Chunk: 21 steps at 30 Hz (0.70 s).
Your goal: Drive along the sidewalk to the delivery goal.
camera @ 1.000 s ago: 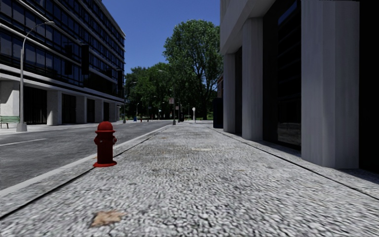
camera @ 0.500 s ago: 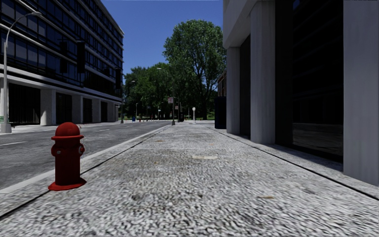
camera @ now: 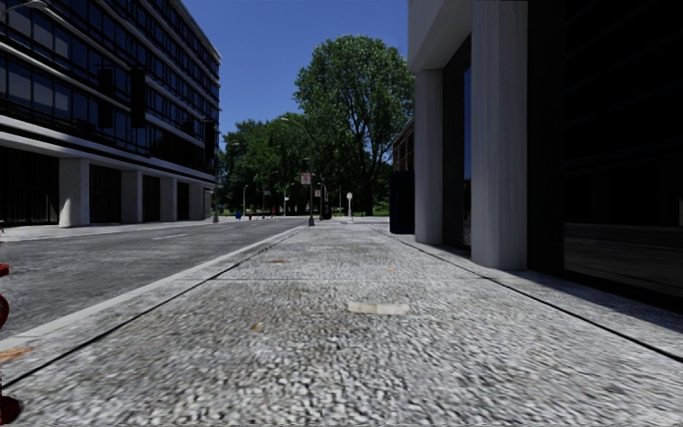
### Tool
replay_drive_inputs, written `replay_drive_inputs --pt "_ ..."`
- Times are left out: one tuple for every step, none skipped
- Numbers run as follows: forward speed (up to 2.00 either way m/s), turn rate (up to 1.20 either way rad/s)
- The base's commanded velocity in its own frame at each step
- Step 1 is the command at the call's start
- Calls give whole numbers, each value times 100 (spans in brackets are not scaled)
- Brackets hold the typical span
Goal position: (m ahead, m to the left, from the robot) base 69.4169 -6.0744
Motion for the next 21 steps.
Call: replay_drive_inputs --pt "200 0" --pt "200 0" --pt "200 0" --pt "200 0" --pt "200 0" --pt "200 0" --pt "200 0" --pt "200 0" --pt "200 0" --pt "200 0" --pt "200 0" --pt "200 0" --pt "200 0" --pt "200 0" --pt "200 0" --pt "200 0" --pt "200 0" --pt "200 0" --pt "200 0" --pt "200 0" --pt "200 0"
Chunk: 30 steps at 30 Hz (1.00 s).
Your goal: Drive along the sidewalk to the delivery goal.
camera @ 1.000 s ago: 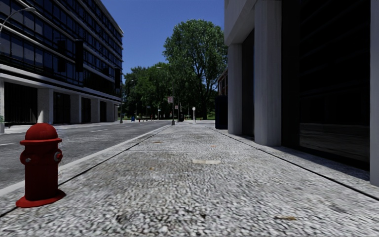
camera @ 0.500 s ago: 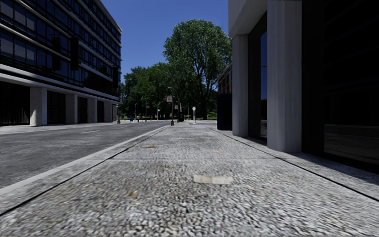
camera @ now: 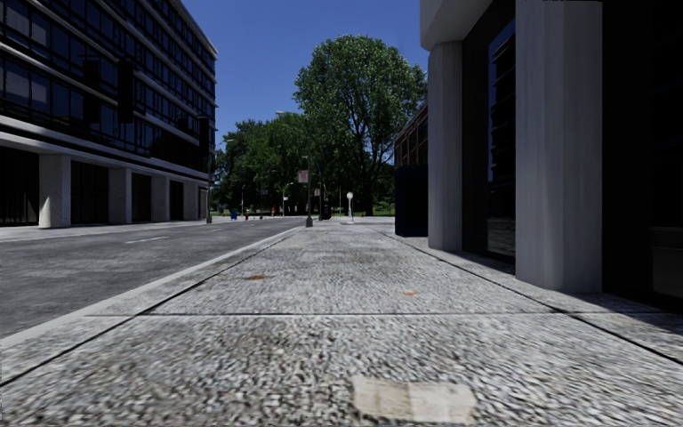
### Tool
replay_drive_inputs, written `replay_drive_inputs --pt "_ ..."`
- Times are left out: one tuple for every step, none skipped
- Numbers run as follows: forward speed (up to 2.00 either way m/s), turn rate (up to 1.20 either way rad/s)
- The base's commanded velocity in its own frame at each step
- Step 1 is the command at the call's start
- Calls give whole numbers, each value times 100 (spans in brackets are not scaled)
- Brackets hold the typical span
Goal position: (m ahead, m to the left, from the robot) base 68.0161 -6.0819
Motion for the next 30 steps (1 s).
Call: replay_drive_inputs --pt "200 0" --pt "200 0" --pt "200 0" --pt "200 0" --pt "200 0" --pt "200 0" --pt "200 0" --pt "200 0" --pt "200 0" --pt "200 0" --pt "200 0" --pt "200 0" --pt "200 0" --pt "200 0" --pt "200 0" --pt "200 0" --pt "200 0" --pt "200 0" --pt "200 0" --pt "200 0" --pt "200 0" --pt "200 0" --pt "200 0" --pt "200 0" --pt "200 0" --pt "200 0" --pt "200 0" --pt "200 0" --pt "200 0" --pt "200 0"
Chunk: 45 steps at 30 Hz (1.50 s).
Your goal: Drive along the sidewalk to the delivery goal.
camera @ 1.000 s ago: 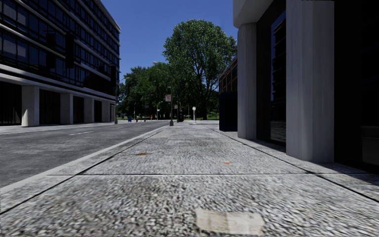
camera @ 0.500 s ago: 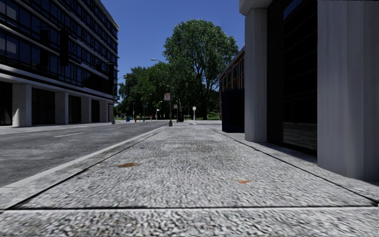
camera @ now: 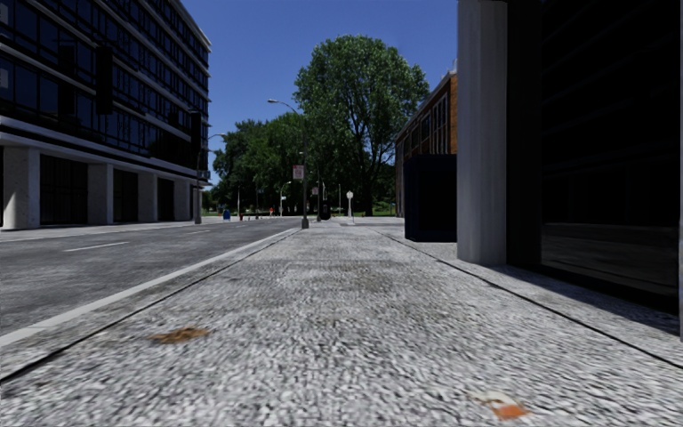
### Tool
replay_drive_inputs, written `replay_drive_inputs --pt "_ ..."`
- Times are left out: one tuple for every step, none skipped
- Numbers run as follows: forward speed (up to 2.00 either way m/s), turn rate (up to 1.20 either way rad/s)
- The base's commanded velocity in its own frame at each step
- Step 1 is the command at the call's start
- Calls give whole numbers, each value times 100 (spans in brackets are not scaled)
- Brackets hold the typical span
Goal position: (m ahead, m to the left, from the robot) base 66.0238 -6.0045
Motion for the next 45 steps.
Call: replay_drive_inputs --pt "200 0" --pt "200 0" --pt "200 0" --pt "200 0" --pt "200 0" --pt "200 0" --pt "200 0" --pt "200 0" --pt "200 0" --pt "200 0" --pt "200 0" --pt "200 0" --pt "200 0" --pt "200 0" --pt "200 0" --pt "200 0" --pt "200 0" --pt "200 0" --pt "200 0" --pt "200 0" --pt "200 0" --pt "200 0" --pt "200 0" --pt "200 0" --pt "200 0" --pt "200 0" --pt "200 0" --pt "200 0" --pt "200 0" --pt "200 0" --pt "200 0" --pt "200 0" --pt "200 0" --pt "200 0" --pt "200 0" --pt "200 0" --pt "200 0" --pt "200 0" --pt "200 0" --pt "200 0" --pt "200 0" --pt "200 0" --pt "200 0" --pt "200 0" --pt "200 0"
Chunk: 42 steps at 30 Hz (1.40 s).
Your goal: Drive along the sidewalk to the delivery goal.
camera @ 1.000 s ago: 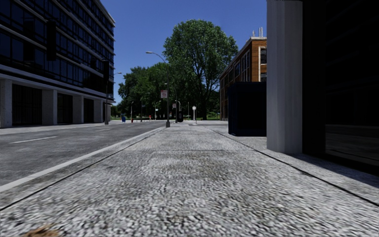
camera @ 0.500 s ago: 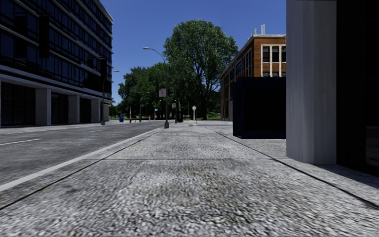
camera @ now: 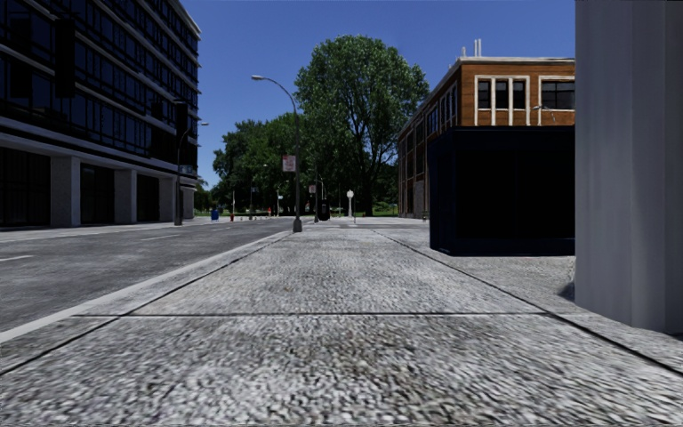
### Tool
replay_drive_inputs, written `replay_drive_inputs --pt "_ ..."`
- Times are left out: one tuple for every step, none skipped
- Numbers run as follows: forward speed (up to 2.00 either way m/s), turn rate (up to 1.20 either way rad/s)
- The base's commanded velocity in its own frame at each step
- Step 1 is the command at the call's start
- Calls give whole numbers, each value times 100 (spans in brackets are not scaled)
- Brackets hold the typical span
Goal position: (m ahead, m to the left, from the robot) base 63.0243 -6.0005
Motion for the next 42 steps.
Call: replay_drive_inputs --pt "200 0" --pt "200 0" --pt "200 0" --pt "200 0" --pt "200 0" --pt "200 0" --pt "200 0" --pt "200 0" --pt "200 0" --pt "200 0" --pt "200 0" --pt "200 0" --pt "200 0" --pt "200 0" --pt "200 0" --pt "200 0" --pt "200 0" --pt "200 0" --pt "200 0" --pt "200 0" --pt "200 0" --pt "200 0" --pt "200 0" --pt "200 0" --pt "200 0" --pt "200 0" --pt "200 0" --pt "200 0" --pt "200 0" --pt "200 0" --pt "200 0" --pt "200 0" --pt "200 0" --pt "200 0" --pt "200 0" --pt "200 0" --pt "200 0" --pt "200 0" --pt "200 0" --pt "200 0" --pt "200 0" --pt "200 0"
